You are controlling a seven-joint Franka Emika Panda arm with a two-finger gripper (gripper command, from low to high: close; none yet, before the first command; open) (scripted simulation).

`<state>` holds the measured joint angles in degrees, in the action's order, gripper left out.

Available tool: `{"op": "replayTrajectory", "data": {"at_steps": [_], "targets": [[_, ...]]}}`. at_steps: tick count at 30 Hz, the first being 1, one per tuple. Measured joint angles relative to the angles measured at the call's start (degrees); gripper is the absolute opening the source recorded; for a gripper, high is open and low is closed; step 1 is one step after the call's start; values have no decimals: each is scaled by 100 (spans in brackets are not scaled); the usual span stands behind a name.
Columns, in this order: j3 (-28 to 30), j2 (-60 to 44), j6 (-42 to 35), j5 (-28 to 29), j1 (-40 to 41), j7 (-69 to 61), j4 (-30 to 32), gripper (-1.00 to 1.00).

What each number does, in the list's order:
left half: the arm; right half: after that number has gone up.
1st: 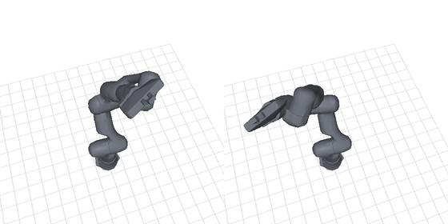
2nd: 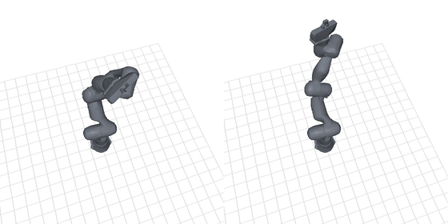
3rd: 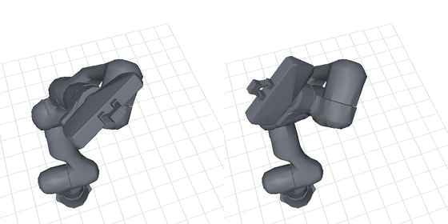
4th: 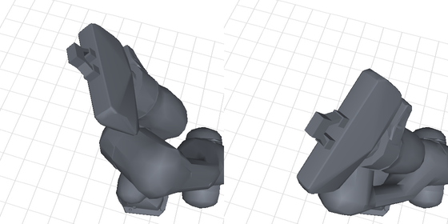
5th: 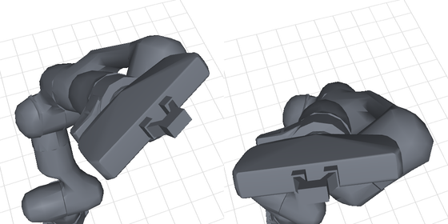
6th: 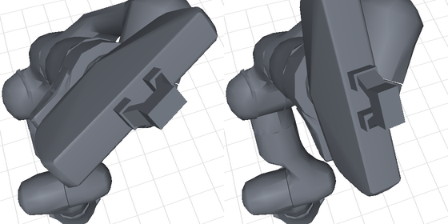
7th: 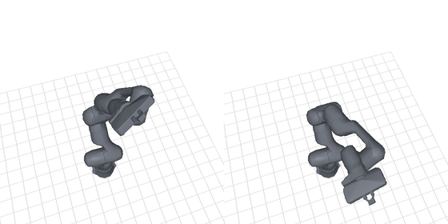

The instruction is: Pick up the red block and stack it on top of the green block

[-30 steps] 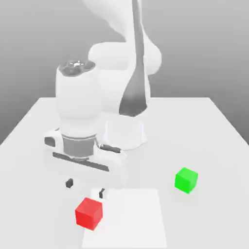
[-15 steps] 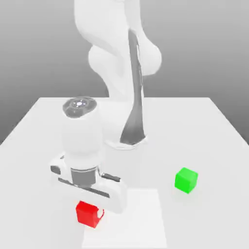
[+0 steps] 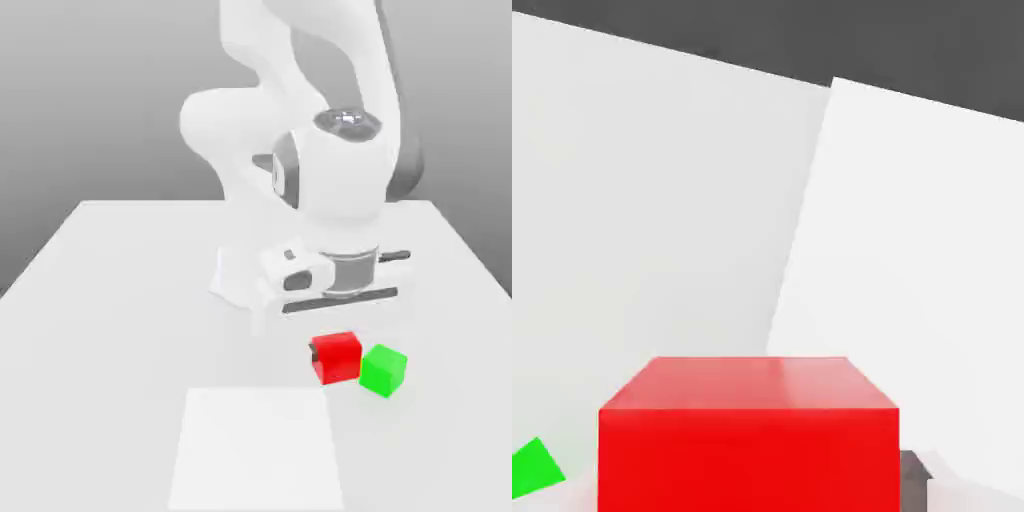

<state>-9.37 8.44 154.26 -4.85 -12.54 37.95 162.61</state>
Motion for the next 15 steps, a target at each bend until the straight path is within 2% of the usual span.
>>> {"op": "replayTrajectory", "data": {"at_steps": [5, 9, 12, 13, 15], "targets": [[-361, 543, -91, -242, -937, -784, 447, -100], [-492, -15, 519, -49, -971, -758, 500, -100], [-490, -630, 1105, 349, -854, -491, 483, -100], [-403, -839, 1302, 546, -907, -354, 476, 100], [-403, -839, 1302, 546, -863, -354, 476, 100]]}}
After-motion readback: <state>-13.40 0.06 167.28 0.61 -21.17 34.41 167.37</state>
